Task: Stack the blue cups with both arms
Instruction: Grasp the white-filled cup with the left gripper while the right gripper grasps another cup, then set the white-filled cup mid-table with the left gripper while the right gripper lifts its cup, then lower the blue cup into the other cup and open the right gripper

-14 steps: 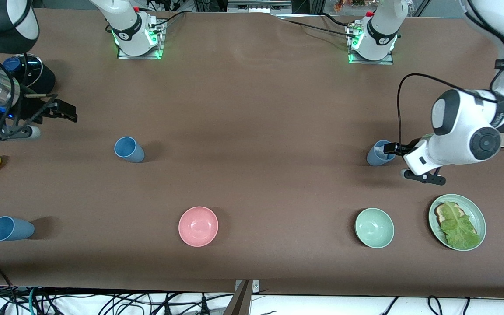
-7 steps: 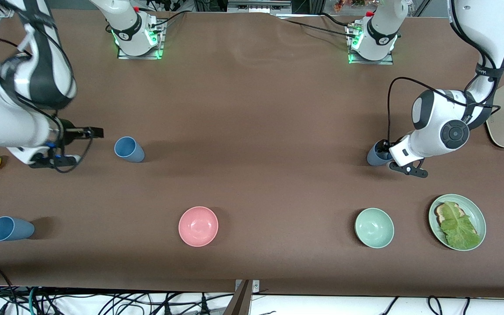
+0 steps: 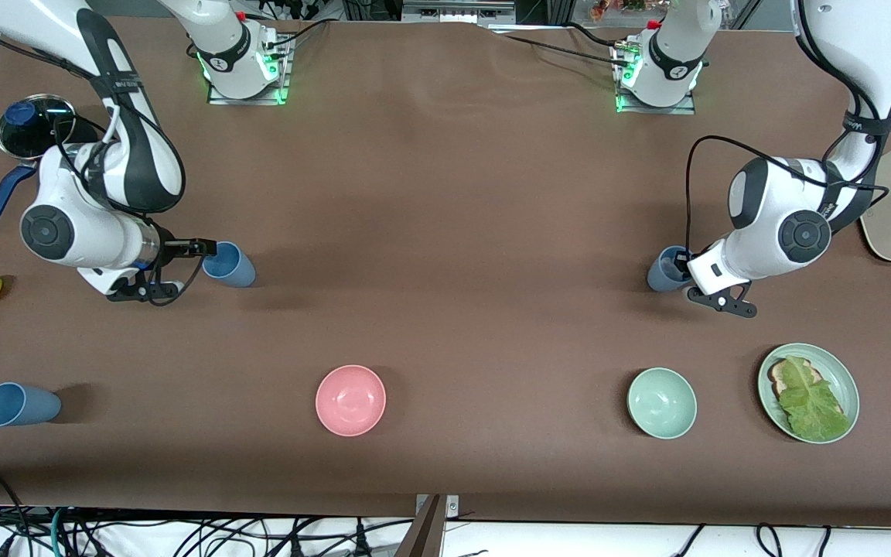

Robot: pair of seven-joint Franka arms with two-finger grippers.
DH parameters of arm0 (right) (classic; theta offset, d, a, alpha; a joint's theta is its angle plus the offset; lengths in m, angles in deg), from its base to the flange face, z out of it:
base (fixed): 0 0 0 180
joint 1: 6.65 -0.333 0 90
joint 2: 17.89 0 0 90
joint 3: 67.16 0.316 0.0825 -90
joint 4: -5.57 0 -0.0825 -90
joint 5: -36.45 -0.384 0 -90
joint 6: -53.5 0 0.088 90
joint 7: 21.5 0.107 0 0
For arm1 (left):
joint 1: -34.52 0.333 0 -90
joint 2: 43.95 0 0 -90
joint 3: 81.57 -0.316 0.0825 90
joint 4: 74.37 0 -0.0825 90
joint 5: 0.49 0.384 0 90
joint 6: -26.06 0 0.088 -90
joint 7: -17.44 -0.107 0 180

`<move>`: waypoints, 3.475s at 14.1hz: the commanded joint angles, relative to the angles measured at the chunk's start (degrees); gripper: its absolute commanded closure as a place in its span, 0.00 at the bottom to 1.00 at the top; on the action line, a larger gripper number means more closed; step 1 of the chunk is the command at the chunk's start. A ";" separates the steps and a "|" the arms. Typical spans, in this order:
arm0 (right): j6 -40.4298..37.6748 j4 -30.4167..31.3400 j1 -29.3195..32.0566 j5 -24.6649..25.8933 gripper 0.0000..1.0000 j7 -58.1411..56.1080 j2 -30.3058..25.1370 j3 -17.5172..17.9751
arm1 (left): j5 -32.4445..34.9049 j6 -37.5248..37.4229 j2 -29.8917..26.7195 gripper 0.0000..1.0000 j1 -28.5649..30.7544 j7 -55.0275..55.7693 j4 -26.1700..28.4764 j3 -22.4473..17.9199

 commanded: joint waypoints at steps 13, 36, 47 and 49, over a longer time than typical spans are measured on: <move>-8.88 -11.99 -3.69 -1.11 1.00 4.40 4.02 0.82 | -10.34 1.69 16.56 1.00 -20.15 47.21 -21.51 8.73; -4.87 -51.84 -42.12 -18.51 1.00 77.38 24.95 0.91 | 2.76 -37.14 -2.15 0.00 -0.30 17.71 -36.10 8.46; -4.25 -51.84 -42.38 -18.16 0.00 76.94 26.09 0.56 | 2.75 -37.14 -2.33 0.00 0.15 16.99 -36.10 8.46; -5.04 -51.85 -41.86 -18.42 0.00 76.59 25.74 0.30 | 2.75 -36.88 -4.33 0.00 -0.02 17.42 -35.41 8.55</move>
